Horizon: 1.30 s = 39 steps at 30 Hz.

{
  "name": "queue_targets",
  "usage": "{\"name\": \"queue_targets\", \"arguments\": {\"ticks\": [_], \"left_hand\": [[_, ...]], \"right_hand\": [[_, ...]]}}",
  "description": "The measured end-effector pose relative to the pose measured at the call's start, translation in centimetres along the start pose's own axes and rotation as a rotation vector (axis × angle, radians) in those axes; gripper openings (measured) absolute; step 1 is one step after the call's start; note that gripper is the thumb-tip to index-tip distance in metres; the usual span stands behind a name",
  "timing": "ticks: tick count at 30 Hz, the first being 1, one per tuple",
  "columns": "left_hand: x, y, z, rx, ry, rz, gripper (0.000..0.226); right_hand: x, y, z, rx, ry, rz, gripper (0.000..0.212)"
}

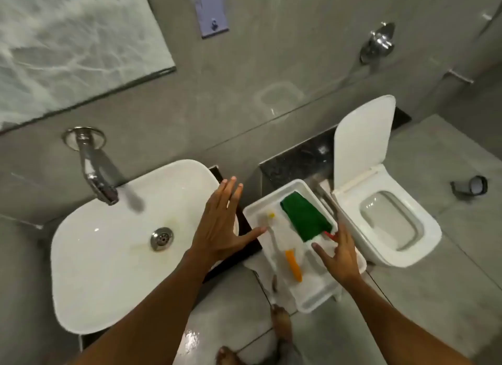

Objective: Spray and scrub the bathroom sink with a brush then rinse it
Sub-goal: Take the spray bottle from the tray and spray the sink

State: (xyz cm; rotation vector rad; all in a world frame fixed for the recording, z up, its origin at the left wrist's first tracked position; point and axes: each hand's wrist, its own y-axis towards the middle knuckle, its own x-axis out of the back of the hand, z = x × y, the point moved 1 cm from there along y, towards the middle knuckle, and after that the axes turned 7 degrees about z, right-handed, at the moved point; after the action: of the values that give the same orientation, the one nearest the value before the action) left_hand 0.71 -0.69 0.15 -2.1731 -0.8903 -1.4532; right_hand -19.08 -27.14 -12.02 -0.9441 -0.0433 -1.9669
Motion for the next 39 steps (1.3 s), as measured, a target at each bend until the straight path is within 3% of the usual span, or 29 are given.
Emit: {"name": "queue_targets", "arguments": {"ticks": [6, 11, 23, 27, 32, 36, 39], "left_hand": [[-3.6, -1.1, 1.1, 0.056, 0.08, 0.148, 0.11], [-4.9, -0.8, 1.3, 0.049, 0.132, 0.174, 0.104], [-4.9, -0.8, 0.9, 0.111, 0.127, 0.2, 0.098], [-4.9, -0.8, 0.8, 0.117, 0.116, 0.197, 0.097], [-4.9, -0.8, 0.9, 0.111, 0.128, 0.184, 0.097], [-4.9, -0.9, 1.1, 0.079, 0.117, 0.136, 0.097], [-4.6, -1.1, 1.1, 0.079, 0.036, 0.108, 0.095]], "right_hand": [[-0.7, 0.1, -2.9, -0.166, 0.35, -0.196, 0.093], [-2.0, 1.0, -4.8, -0.293, 0.624, -0.402, 0.06], [-5.4, 2.9, -2.5, -0.349, 0.833, -0.48, 0.033], [-5.3, 3.4, -2.8, -0.334, 0.666, -0.459, 0.05], [-4.9, 5.0, -2.8, -0.196, 0.476, -0.383, 0.036], [-4.7, 5.0, -0.3, -0.09, 0.605, -0.322, 0.035], [-4.1, 3.5, 3.2, -0.019, 0.773, -0.243, 0.059]]}}
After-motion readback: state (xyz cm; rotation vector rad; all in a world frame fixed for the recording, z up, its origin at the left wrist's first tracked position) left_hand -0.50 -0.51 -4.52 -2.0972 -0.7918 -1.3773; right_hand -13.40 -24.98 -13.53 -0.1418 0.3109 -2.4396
